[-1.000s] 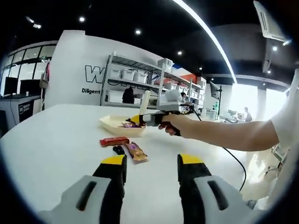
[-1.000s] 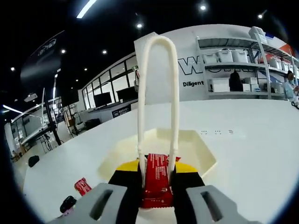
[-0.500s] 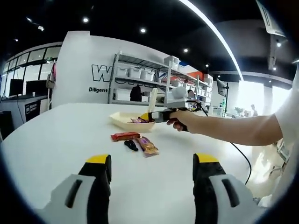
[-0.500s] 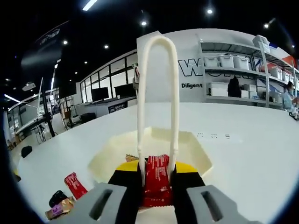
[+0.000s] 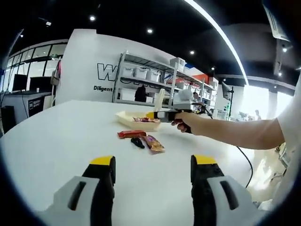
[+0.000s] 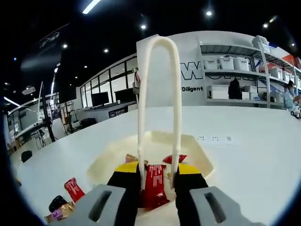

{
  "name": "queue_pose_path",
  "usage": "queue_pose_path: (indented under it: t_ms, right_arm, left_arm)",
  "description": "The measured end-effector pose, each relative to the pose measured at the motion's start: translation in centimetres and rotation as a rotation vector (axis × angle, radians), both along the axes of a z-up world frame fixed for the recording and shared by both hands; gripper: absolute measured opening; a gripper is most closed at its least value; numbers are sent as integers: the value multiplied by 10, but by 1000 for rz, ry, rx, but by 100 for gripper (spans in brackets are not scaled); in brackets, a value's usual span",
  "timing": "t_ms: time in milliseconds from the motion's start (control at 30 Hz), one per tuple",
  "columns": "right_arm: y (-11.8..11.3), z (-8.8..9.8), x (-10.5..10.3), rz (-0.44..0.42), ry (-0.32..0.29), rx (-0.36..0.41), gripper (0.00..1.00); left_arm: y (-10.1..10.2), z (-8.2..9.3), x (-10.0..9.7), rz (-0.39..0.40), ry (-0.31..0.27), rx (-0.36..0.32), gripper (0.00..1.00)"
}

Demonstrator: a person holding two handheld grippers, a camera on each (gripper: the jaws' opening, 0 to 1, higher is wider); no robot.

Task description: Place the target food into the container with the food tongs after gripping and lifting it, then release it inside without dropping or visibly crushing the food.

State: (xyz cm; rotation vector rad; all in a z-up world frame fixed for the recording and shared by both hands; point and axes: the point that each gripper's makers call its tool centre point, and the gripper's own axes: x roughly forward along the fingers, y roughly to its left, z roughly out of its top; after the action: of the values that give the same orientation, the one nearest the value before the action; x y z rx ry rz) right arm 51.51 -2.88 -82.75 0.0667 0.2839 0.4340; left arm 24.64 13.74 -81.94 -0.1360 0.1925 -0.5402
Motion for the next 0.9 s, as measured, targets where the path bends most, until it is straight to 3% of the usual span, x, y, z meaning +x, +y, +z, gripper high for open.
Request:
queue_pose_path:
  t_ms: [400, 667, 900]
  right_arm:
    - [-5, 13, -8, -4, -27, 20, 22]
    - [7, 31, -29, 42, -70, 34, 21]
    - [9, 25, -39, 60, -50, 56, 18]
  left_arm:
    - [3, -4, 2, 13, 10, 3, 63]
    - [-6, -6, -1, 0, 14, 3, 63]
    - [-11, -1, -5, -9, 5, 8, 62]
